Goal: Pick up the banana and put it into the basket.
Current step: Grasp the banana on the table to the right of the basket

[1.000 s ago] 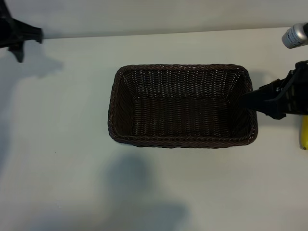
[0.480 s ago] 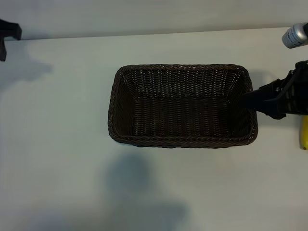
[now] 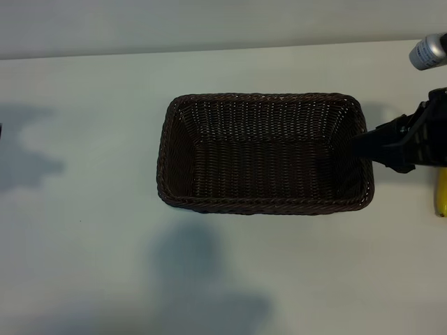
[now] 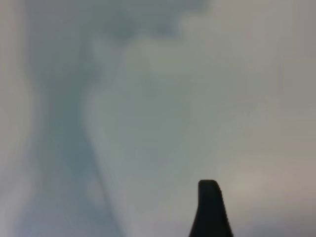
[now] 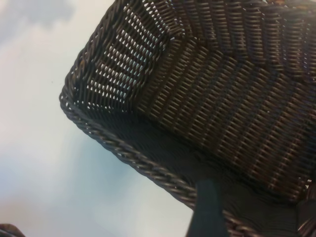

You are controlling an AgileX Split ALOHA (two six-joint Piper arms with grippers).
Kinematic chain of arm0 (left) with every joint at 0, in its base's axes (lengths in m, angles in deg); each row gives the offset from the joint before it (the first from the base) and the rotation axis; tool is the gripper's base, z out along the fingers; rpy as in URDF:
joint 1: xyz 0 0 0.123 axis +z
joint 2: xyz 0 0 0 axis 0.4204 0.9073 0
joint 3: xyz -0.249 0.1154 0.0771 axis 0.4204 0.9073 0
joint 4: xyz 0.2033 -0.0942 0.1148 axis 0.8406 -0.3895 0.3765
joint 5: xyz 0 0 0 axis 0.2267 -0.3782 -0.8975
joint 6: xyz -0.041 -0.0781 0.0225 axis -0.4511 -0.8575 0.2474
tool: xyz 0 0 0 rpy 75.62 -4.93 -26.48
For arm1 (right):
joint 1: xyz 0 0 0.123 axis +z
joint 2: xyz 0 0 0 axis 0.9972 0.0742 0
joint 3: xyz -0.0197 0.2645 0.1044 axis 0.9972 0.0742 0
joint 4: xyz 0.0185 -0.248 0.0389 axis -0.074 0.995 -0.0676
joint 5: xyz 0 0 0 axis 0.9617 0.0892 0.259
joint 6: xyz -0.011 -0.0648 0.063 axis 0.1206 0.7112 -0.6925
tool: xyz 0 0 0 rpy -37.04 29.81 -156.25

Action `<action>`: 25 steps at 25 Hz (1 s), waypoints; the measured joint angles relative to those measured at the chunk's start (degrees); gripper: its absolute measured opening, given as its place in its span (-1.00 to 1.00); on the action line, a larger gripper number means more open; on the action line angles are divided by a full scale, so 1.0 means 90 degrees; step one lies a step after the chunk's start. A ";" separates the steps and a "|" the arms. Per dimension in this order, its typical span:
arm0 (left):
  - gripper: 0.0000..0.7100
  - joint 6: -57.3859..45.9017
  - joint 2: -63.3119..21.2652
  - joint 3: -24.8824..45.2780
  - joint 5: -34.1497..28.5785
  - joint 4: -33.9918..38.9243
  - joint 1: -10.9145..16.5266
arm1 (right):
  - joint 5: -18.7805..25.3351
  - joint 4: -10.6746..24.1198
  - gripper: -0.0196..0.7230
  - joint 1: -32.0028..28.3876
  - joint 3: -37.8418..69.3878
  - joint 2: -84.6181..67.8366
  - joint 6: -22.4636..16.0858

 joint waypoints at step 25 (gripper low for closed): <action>0.52 0.0143 -0.6156 0.3658 0.0717 -0.0188 0.0000 | 0.0000 0.0000 0.46 0.0000 0.0000 0.0000 0.0000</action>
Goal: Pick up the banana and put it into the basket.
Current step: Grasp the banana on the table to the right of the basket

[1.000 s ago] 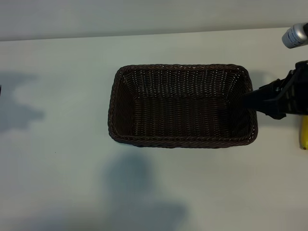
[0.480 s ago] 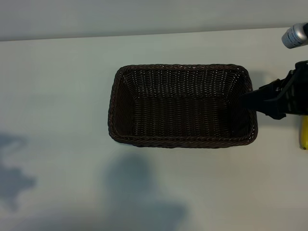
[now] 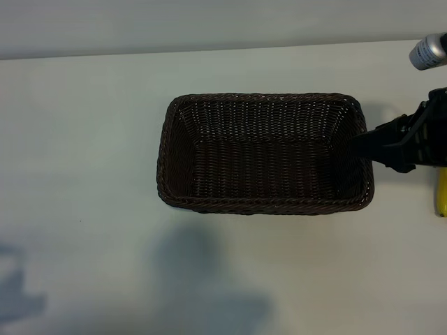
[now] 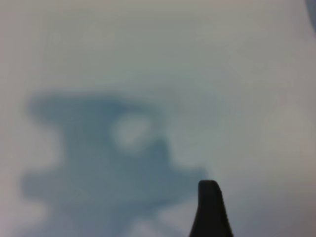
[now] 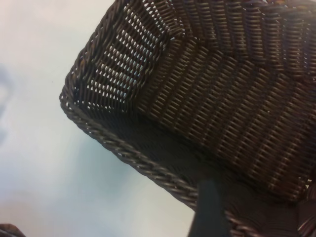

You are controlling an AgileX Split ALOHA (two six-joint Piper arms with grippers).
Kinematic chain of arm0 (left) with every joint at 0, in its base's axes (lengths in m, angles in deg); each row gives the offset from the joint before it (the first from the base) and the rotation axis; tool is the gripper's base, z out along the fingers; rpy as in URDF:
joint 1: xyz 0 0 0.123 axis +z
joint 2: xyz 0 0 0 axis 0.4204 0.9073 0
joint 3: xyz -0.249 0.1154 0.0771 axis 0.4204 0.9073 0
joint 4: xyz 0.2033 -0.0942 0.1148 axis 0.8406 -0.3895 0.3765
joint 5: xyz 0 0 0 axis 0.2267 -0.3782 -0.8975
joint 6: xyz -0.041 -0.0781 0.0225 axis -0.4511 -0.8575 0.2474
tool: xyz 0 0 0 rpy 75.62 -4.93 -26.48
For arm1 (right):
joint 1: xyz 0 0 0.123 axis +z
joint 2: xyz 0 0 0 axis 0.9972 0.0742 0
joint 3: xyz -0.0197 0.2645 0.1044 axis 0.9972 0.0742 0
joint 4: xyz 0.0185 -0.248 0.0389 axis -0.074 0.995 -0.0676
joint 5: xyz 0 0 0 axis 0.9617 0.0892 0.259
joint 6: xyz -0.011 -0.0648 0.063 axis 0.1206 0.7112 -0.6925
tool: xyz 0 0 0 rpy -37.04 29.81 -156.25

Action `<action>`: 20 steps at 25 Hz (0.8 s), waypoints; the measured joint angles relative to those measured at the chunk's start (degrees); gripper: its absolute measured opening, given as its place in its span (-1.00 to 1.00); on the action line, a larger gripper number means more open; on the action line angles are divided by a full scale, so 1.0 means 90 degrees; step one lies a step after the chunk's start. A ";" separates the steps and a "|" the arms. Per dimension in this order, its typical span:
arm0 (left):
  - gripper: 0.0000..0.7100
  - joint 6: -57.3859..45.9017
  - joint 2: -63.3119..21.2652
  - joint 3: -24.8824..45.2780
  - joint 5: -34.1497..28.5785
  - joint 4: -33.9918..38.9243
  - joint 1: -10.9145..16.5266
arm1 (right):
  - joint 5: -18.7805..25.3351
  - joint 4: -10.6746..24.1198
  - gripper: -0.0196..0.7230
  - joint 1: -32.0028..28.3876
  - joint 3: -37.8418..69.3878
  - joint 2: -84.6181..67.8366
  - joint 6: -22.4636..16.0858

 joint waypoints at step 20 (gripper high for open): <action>0.52 0.0001 -0.1424 0.0007 0.0033 0.0000 0.0000 | -0.0031 0.0000 0.43 0.0000 0.0000 0.0000 -0.0258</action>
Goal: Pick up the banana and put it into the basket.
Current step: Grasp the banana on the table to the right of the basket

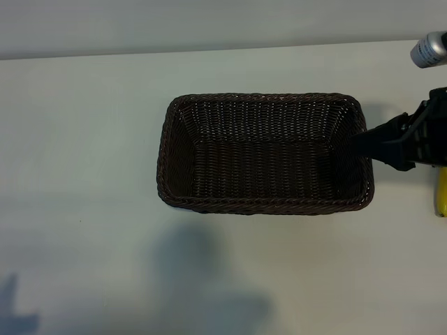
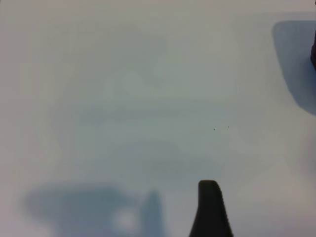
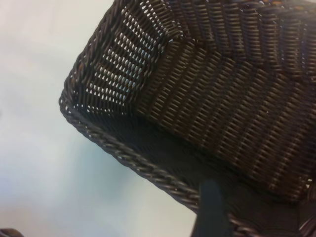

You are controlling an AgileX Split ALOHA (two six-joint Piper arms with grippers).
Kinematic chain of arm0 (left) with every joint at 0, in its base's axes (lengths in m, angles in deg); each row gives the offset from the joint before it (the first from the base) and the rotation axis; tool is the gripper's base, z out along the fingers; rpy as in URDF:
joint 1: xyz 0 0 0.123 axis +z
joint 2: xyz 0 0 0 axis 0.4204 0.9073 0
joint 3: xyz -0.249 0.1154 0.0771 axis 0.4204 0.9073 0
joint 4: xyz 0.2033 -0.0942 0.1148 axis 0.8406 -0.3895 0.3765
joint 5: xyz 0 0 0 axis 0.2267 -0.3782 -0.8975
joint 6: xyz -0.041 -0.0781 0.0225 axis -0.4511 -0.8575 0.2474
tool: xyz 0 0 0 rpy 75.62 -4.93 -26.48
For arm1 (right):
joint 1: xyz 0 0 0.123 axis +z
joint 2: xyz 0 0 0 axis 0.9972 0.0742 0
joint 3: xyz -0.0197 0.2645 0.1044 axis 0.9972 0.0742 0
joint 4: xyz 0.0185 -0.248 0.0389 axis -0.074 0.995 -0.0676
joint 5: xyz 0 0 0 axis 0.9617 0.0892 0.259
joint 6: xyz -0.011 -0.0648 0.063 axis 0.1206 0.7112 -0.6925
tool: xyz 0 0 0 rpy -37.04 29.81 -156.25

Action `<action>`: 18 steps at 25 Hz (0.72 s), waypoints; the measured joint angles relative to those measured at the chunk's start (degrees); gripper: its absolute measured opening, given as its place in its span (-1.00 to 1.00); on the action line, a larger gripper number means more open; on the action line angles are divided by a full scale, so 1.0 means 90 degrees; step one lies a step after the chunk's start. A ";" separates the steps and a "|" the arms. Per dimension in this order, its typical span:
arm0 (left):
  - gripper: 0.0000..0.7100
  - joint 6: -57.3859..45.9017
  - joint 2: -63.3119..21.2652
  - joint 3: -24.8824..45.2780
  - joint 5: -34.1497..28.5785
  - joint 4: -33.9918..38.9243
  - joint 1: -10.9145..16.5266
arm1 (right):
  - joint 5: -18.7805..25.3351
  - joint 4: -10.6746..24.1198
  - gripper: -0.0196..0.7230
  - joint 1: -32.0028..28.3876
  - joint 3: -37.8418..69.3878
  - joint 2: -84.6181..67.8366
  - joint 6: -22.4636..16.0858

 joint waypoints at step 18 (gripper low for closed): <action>0.52 0.0005 0.0000 0.0007 0.0005 0.0000 0.0000 | 0.0477 0.1532 0.43 0.0000 -0.2345 0.1558 -0.2055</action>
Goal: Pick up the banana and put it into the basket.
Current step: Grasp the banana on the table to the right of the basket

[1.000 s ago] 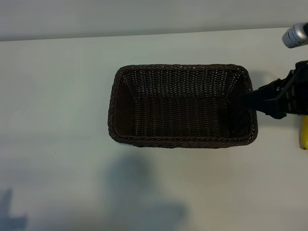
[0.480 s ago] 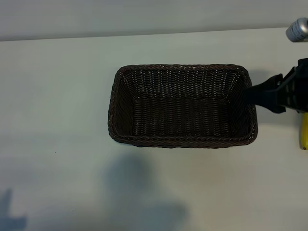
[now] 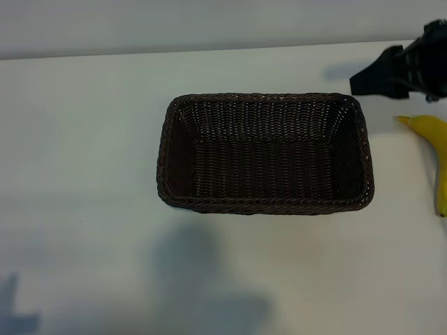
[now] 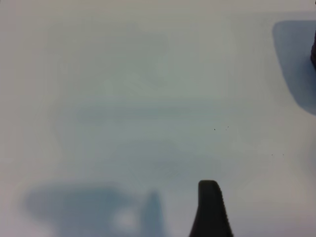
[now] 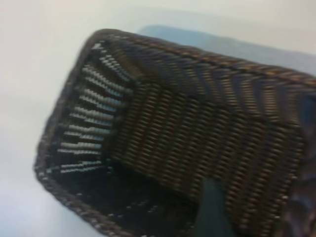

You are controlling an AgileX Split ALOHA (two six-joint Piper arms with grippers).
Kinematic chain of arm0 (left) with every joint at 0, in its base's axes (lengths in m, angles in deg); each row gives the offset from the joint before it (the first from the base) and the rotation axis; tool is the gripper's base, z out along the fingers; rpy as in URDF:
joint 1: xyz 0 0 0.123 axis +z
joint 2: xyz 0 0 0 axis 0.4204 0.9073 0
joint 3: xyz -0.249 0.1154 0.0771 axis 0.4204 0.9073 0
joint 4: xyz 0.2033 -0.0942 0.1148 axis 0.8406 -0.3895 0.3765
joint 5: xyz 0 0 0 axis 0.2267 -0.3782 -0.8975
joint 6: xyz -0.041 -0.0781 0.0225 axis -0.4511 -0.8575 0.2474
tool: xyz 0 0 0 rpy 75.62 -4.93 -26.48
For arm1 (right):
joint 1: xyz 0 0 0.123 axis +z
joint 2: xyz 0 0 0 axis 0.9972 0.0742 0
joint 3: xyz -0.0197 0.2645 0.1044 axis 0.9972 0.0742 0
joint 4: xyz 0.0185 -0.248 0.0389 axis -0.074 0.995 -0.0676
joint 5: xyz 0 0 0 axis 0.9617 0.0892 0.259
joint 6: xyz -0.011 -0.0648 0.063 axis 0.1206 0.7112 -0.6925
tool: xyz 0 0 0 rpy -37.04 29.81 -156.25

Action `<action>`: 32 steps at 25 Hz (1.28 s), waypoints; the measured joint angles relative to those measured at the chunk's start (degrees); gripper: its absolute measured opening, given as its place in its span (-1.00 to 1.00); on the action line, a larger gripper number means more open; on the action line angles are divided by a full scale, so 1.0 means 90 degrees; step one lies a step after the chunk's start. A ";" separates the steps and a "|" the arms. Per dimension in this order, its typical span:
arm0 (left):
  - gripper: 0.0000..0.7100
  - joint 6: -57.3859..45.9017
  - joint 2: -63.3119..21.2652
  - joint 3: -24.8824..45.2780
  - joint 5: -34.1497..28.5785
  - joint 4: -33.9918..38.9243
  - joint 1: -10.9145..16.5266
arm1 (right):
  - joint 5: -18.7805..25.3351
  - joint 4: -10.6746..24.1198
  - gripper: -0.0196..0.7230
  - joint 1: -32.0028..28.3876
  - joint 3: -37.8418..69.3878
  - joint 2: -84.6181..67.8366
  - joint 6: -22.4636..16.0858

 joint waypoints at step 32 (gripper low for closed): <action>0.52 0.0008 0.0000 0.0006 0.0001 0.0000 0.0000 | 0.0895 0.4118 0.43 -0.1384 -0.1232 0.1800 -0.2729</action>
